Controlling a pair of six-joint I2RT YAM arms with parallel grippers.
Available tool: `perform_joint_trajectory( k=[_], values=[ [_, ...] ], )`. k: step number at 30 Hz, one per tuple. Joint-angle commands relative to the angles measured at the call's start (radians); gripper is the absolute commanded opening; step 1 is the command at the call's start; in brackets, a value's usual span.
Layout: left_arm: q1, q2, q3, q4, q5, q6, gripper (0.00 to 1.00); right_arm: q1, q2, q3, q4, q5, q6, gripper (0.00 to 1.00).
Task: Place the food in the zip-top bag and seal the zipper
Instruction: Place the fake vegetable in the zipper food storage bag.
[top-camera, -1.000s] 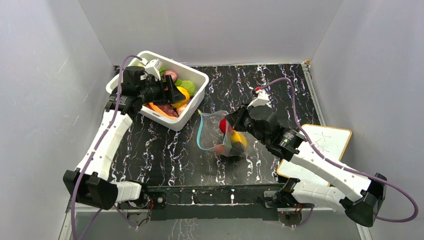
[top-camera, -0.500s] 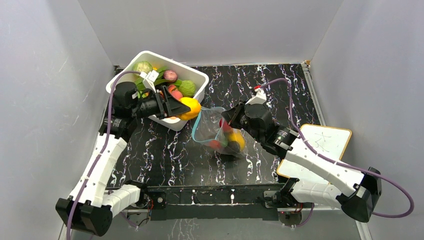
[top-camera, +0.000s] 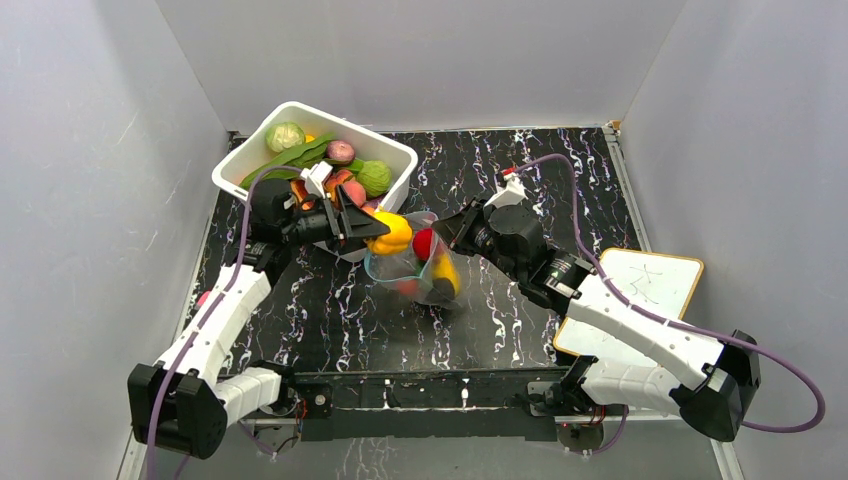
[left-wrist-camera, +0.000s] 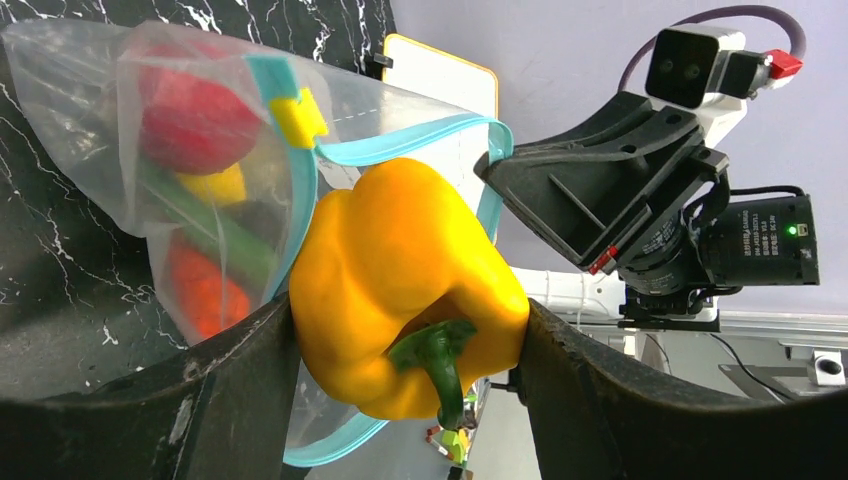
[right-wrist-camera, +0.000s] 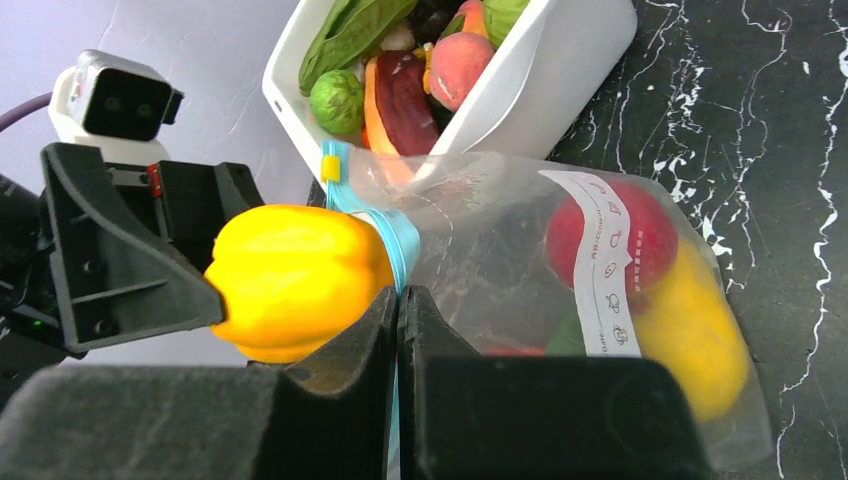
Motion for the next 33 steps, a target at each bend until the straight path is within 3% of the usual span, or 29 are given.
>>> perform_joint_trajectory(
  k=[1,9,13,17,21,23,28,33],
  values=[
    [-0.003,0.016,0.03,0.01,0.013,-0.002,0.3,-0.004,-0.014,0.038,0.093,-0.027,-0.008,0.0],
    [-0.03,0.026,-0.002,0.012,0.006,-0.005,0.33,-0.004,-0.014,0.034,0.093,-0.042,0.0,0.0],
    [-0.03,0.061,0.044,-0.072,0.009,0.047,0.35,-0.004,-0.02,0.013,0.119,-0.061,0.004,0.0],
    [-0.034,0.052,0.043,0.007,0.033,-0.016,0.49,-0.004,-0.006,0.019,0.125,-0.066,-0.005,0.0],
    [-0.038,0.061,0.119,-0.154,-0.005,0.095,0.73,-0.004,-0.006,0.022,0.144,-0.061,-0.008,0.0],
    [-0.039,0.068,0.144,-0.199,-0.007,0.127,0.8,-0.004,-0.01,0.022,0.144,-0.06,-0.008,0.0],
    [-0.039,0.061,0.167,-0.232,-0.037,0.155,0.9,-0.004,-0.03,0.01,0.145,-0.04,-0.008,0.0],
    [-0.039,0.078,0.234,-0.325,-0.077,0.225,0.92,-0.004,-0.037,0.015,0.13,-0.03,-0.04,0.0]
  ],
)
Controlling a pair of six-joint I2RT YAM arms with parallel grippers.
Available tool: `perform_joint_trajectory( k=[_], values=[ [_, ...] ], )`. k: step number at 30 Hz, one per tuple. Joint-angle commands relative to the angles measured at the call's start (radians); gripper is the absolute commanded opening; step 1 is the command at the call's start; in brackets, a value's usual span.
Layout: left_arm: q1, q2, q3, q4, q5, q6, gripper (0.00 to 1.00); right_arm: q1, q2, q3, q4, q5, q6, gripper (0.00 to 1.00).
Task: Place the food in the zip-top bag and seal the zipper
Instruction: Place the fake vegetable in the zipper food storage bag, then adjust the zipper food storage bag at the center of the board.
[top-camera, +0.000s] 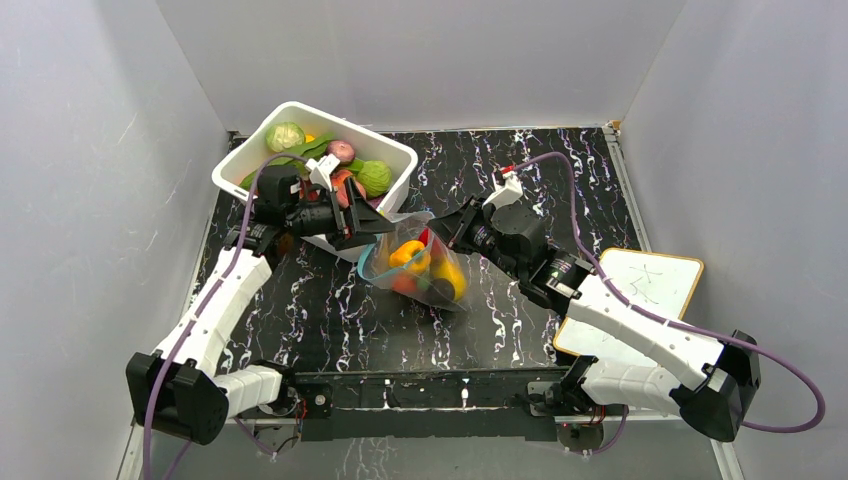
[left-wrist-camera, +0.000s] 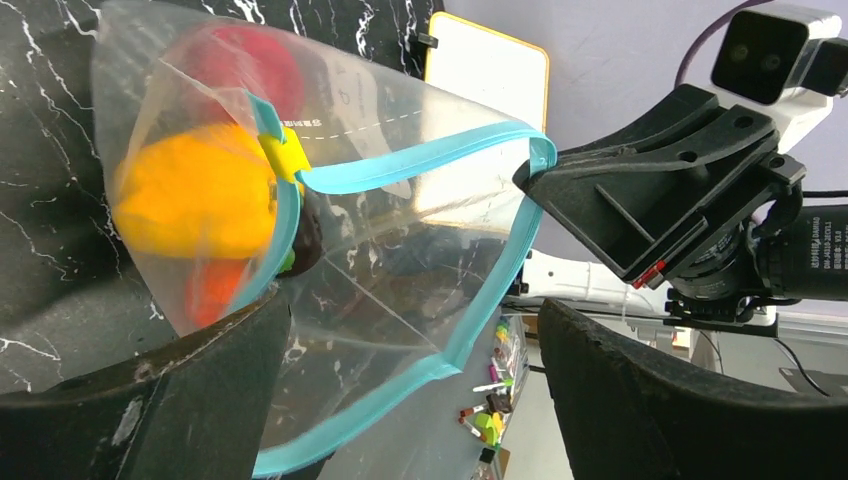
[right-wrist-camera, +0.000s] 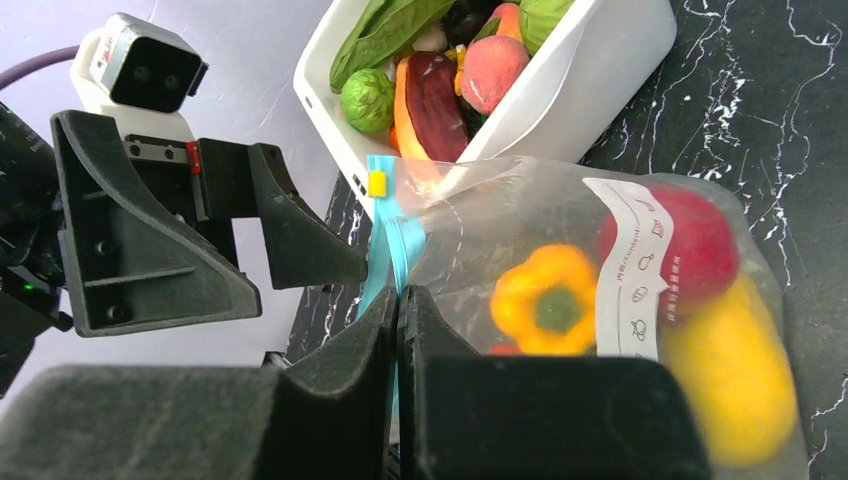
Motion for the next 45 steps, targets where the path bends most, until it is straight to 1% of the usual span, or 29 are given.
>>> perform_joint_trajectory(
  k=[1,5,9,11,13,16,17,18,19,22,23,26,27,29,33,34,39,42,45],
  values=[
    [-0.004,0.014,0.109,-0.14,-0.044,0.099,0.91,-0.005,-0.034,0.022,0.072,0.017,-0.038,0.0],
    [-0.004,0.013,0.184,-0.233,-0.12,0.168,0.88,-0.004,-0.041,0.027,0.054,0.021,-0.044,0.0],
    [-0.004,-0.012,0.237,-0.342,-0.274,0.237,0.87,-0.004,-0.057,0.016,0.057,0.034,-0.045,0.0],
    [-0.004,-0.029,0.229,-0.367,-0.308,0.264,0.86,-0.004,-0.064,0.015,0.058,0.043,-0.044,0.0],
    [-0.004,-0.035,0.207,-0.373,-0.292,0.275,0.83,-0.004,-0.067,0.015,0.058,0.051,-0.045,0.0],
    [-0.004,-0.036,0.147,-0.362,-0.248,0.267,0.77,-0.004,-0.07,0.01,0.065,0.058,-0.031,0.0],
    [-0.003,-0.046,0.12,-0.328,-0.206,0.25,0.76,-0.004,-0.069,0.008,0.074,0.053,-0.024,0.0],
    [-0.003,-0.053,0.071,-0.26,-0.142,0.217,0.73,-0.004,-0.065,0.011,0.077,0.047,-0.02,0.0],
    [-0.006,-0.056,0.046,-0.224,-0.115,0.197,0.7,-0.005,-0.065,0.011,0.076,0.045,-0.016,0.0],
    [-0.017,-0.048,-0.019,-0.122,-0.093,0.158,0.66,-0.004,-0.076,-0.004,0.078,0.055,-0.012,0.0],
    [-0.034,-0.022,-0.03,-0.102,-0.108,0.144,0.64,-0.004,-0.076,-0.007,0.072,0.064,-0.012,0.0],
    [-0.111,0.046,-0.021,-0.112,-0.177,0.152,0.63,-0.004,-0.07,-0.017,0.073,0.076,-0.016,0.0],
    [-0.134,0.068,-0.018,-0.114,-0.195,0.151,0.58,-0.004,-0.069,-0.025,0.072,0.079,-0.016,0.0],
    [-0.157,0.086,-0.002,-0.131,-0.239,0.155,0.43,-0.004,-0.08,-0.039,0.069,0.089,-0.016,0.0],
    [-0.169,0.092,0.026,-0.093,-0.261,0.138,0.06,-0.004,-0.105,-0.05,0.044,0.147,-0.047,0.0],
    [-0.172,0.099,0.034,-0.076,-0.258,0.129,0.0,-0.004,-0.113,-0.046,0.035,0.167,-0.059,0.0],
    [-0.218,0.164,0.121,-0.043,-0.237,0.089,0.0,-0.004,-0.187,-0.034,0.011,0.238,-0.113,0.0],
    [-0.247,0.194,0.146,0.013,-0.224,0.06,0.0,-0.004,-0.236,-0.047,0.021,0.267,-0.127,0.0],
    [-0.264,0.221,0.156,0.004,-0.323,0.078,0.0,-0.004,-0.25,-0.085,0.044,0.292,-0.138,0.0]
  ],
)
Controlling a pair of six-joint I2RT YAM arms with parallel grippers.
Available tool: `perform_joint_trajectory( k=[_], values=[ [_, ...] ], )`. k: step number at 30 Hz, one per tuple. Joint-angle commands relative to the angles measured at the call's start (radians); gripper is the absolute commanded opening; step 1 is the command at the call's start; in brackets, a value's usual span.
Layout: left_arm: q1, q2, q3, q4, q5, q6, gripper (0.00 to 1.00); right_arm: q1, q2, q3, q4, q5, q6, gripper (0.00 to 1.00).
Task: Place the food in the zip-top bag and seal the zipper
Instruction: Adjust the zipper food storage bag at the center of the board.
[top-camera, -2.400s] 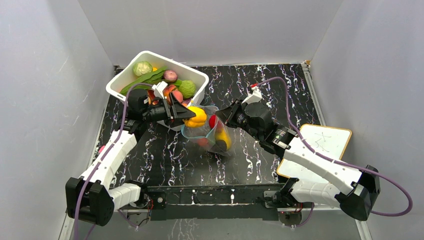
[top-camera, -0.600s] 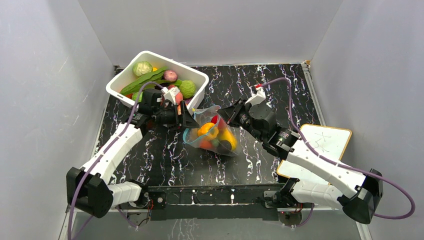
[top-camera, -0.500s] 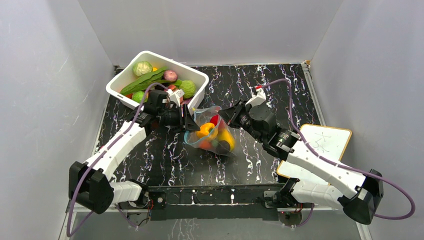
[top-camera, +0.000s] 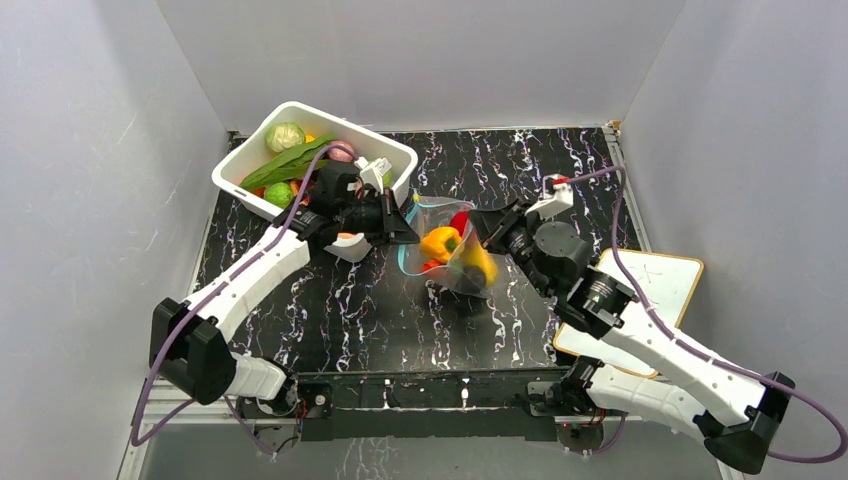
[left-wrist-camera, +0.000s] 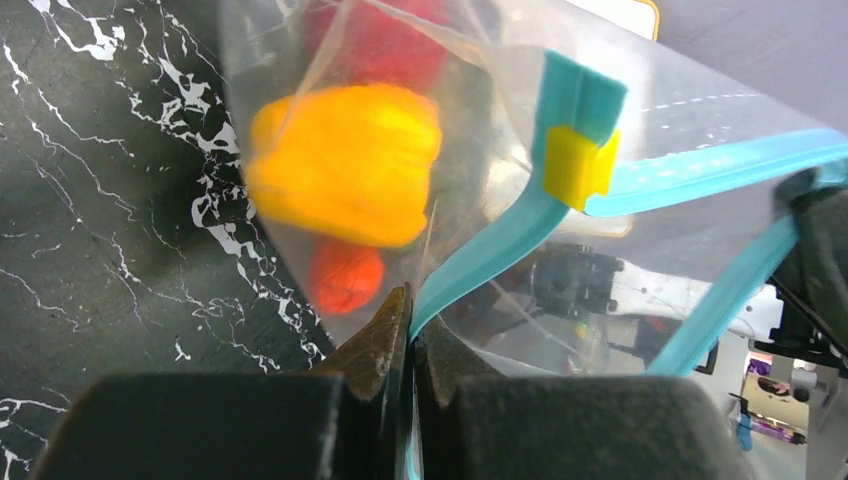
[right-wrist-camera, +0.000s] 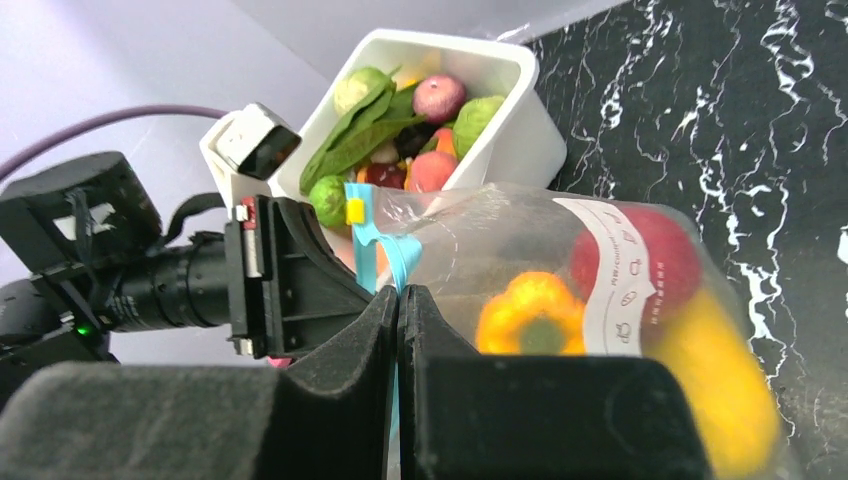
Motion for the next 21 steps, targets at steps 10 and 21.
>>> perform_joint_trajectory(
  k=[10,21],
  values=[
    [-0.024,0.033,0.058,-0.043,-0.319,0.083,0.32,-0.004,0.025,-0.087,0.127,0.031,-0.026,0.0],
    [-0.024,-0.032,0.165,-0.147,-0.83,0.21,0.83,-0.004,0.006,-0.12,0.16,-0.016,-0.028,0.0]
  ],
)
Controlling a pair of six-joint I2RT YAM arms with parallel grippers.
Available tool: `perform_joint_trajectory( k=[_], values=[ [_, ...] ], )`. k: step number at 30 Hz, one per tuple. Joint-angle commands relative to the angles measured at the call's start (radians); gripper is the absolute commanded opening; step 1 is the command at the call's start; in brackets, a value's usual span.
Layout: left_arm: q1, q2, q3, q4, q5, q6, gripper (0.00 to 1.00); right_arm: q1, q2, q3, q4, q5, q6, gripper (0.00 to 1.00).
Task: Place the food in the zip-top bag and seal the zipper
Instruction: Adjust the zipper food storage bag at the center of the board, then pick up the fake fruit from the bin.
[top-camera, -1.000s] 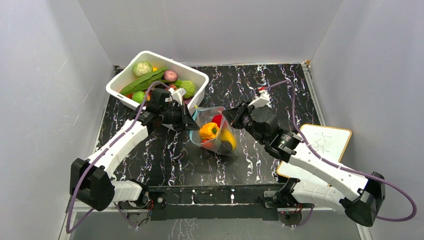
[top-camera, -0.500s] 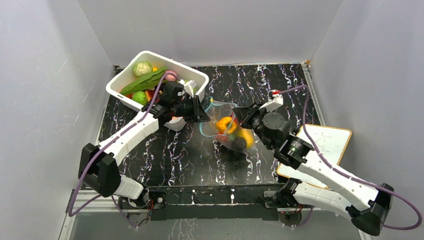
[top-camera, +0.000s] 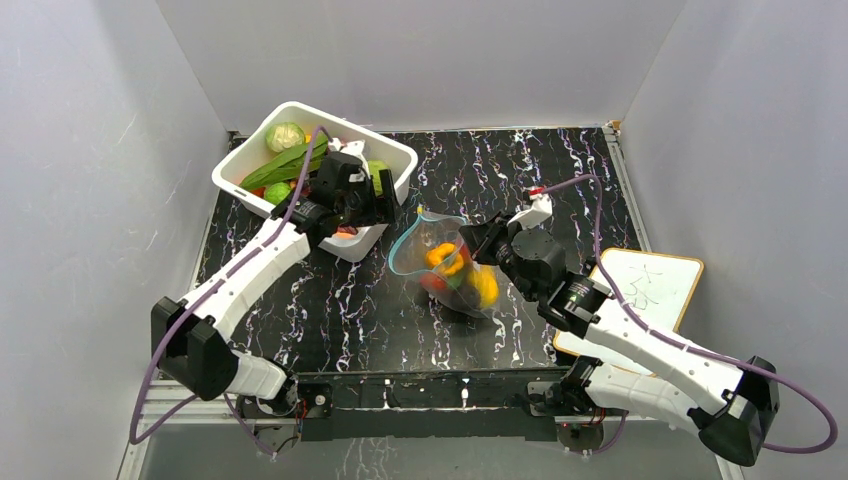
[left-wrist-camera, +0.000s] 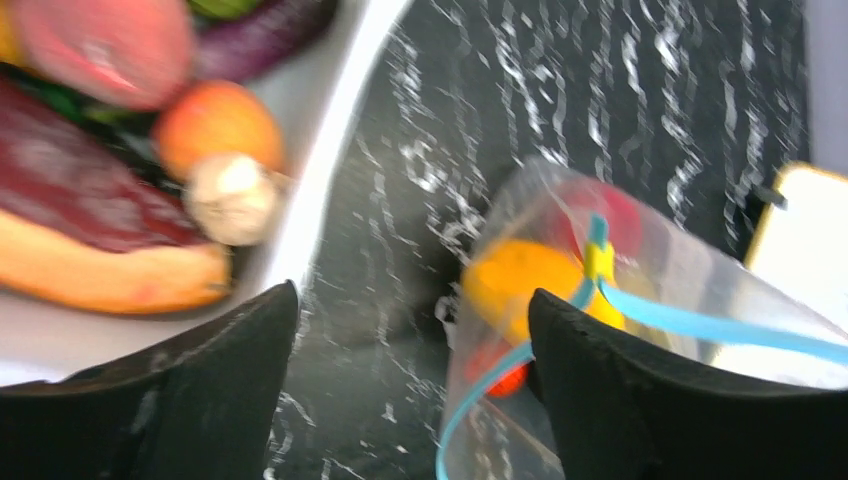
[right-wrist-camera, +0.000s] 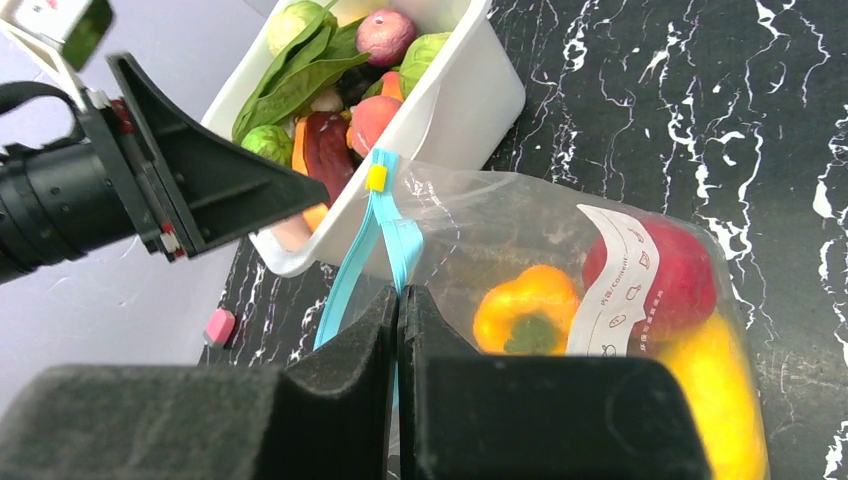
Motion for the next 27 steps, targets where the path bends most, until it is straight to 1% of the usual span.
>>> perform_joint_trajectory(
  k=[1,3,5,9,12,14,20,25,27],
  values=[
    [0.002,-0.08,0.063,-0.015,-0.32,0.115,0.88,-0.004,-0.039,0.001,0.088,-0.021,-0.012,0.0],
    [0.003,-0.075,0.088,0.001,-0.4,0.18,0.94,-0.004,-0.051,0.003,0.089,-0.025,-0.019,0.0],
    [0.007,-0.06,0.12,0.009,-0.454,0.251,0.97,-0.004,-0.06,0.008,0.088,-0.032,-0.029,0.0],
    [0.032,-0.006,0.161,0.032,-0.496,0.363,0.98,-0.004,-0.06,0.037,0.075,-0.037,-0.058,0.0],
    [0.101,0.06,0.198,0.005,-0.44,0.352,0.95,-0.004,-0.052,0.069,0.067,-0.039,-0.089,0.0],
    [0.149,0.115,0.239,-0.031,-0.389,0.329,0.91,-0.004,-0.044,0.092,0.056,-0.045,-0.11,0.0],
    [0.209,0.243,0.291,-0.036,-0.292,0.295,0.84,-0.004,-0.034,0.1,0.043,-0.068,-0.104,0.0],
    [0.225,0.311,0.273,0.032,-0.21,0.281,0.83,-0.004,-0.027,0.093,0.04,-0.078,-0.085,0.0],
    [0.229,0.343,0.287,0.036,-0.188,0.28,0.87,-0.004,-0.018,0.101,0.036,-0.085,-0.085,0.0]
  ],
)
